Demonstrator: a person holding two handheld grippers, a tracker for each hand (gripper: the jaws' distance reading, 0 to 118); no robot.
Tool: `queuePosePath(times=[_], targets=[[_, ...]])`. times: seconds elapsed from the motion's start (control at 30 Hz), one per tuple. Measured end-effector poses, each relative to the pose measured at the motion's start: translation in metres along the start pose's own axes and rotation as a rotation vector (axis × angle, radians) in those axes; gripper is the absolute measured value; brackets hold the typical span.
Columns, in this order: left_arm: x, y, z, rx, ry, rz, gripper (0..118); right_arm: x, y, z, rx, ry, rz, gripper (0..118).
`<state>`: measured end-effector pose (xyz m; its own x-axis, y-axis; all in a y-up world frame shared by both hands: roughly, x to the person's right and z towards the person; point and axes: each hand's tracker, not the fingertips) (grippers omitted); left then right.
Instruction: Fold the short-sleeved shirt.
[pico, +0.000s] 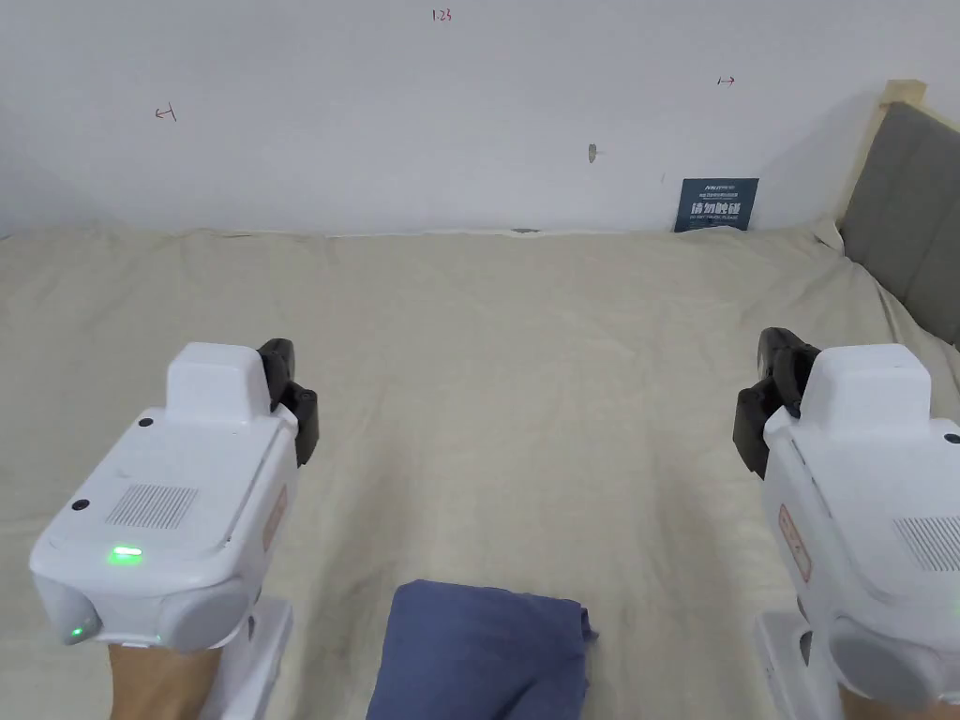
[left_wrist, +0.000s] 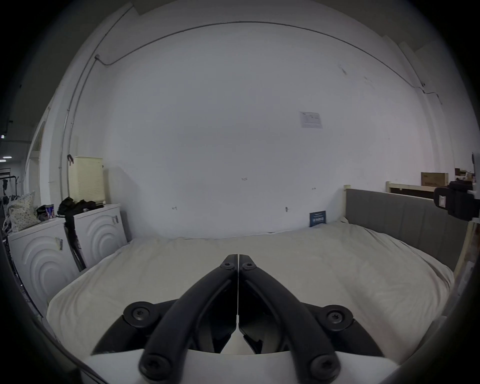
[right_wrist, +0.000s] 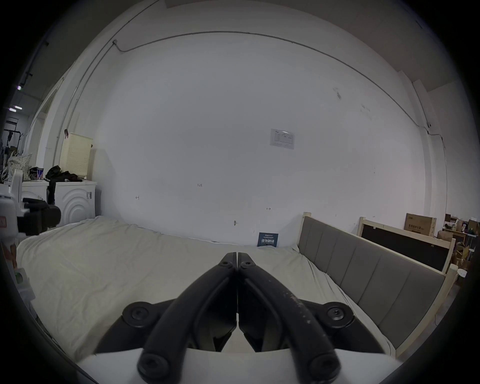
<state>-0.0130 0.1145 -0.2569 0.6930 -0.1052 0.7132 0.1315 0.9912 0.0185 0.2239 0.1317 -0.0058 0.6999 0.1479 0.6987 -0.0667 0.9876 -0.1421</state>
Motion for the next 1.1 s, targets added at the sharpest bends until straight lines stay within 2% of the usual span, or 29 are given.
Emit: queuePosePath(times=[0.53,0.6,0.77,1.1], targets=[[-0.018,-0.011,-0.002,-0.008,0.042,0.042,0,-0.009,-0.011,-0.002,-0.022,-0.001,0.001,2],[-0.019,-0.012,-0.003,-0.011,0.039,0.043,0,-0.012,-0.017,-0.004,-0.035,0.004,-0.022,2],[-0.019,-0.013,-0.004,-0.018,0.030,0.050,0,-0.037,-0.059,-0.012,-0.124,0.108,-0.079,2],[-0.025,-0.030,-0.004,-0.065,0.012,0.054,0,-0.109,-0.190,-0.030,-0.438,0.254,-0.038,2]])
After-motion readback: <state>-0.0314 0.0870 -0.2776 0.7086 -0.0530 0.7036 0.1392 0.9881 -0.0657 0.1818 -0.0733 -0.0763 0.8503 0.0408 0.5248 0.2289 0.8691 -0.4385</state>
